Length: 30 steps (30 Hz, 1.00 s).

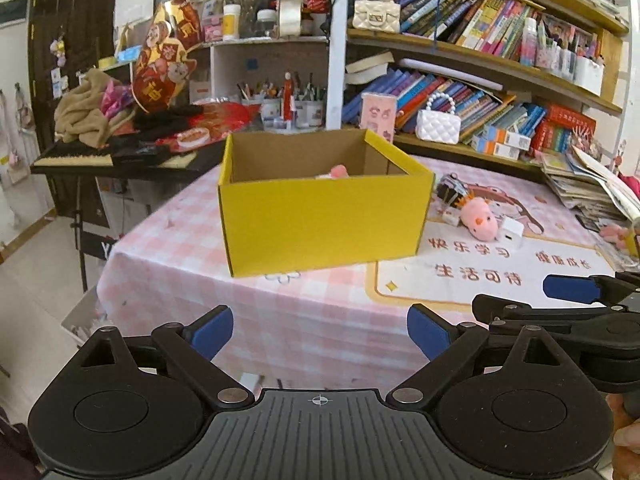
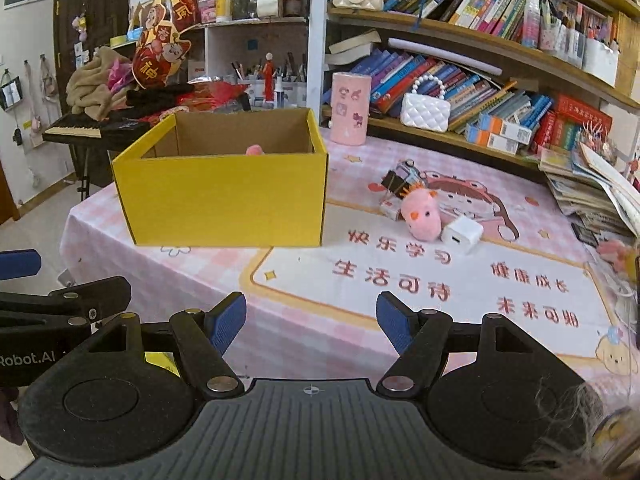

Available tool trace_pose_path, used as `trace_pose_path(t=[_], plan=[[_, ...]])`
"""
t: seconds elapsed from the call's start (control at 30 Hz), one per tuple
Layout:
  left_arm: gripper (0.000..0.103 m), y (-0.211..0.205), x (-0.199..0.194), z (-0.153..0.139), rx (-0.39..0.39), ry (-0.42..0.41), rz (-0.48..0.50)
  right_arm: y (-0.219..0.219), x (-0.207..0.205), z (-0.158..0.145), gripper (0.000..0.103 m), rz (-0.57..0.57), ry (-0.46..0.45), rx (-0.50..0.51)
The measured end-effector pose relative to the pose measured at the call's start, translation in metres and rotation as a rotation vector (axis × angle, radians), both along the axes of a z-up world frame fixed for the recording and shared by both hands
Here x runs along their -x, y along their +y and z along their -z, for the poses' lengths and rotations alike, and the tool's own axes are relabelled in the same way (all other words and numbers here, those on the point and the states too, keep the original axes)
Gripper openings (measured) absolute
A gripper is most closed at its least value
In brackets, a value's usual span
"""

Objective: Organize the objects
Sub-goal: 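Withdraw both open tools from the box toward the table, then move both open tools toward the pink chick plush and white charger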

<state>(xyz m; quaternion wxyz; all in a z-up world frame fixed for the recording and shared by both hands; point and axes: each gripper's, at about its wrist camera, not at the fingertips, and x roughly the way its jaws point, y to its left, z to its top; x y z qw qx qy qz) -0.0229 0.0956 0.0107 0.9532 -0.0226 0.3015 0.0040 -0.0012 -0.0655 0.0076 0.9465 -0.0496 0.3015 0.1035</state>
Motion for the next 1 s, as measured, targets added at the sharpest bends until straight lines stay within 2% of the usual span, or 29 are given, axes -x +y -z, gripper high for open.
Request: trace_pose_path(t=[0.33,0.5,0.67,0.8,1.0], plan=[[0.096,-0.014,0.001,0.012,0.011,0.069,0.074,-0.023,0.012,0.01,0.07,0.094,0.06,0.01],[0.096,-0.025,-0.005,0.011,0.011,0.033,0.107,-0.035,0.014,0.014,0.07,0.141,0.065,0.023],[0.096,-0.036,-0.018,0.01,0.037,0.026,0.134,-0.048,0.017,0.011,0.072,0.163,0.035,0.058],[0.096,-0.049,-0.026,0.01,0.059,0.028,0.156,-0.065,0.017,0.012,0.073,0.192,0.047,0.068],[0.096,-0.077,-0.037,0.009,0.058,0.031,0.233,-0.098,0.008,0.012,0.073,0.284,0.074,0.033]])
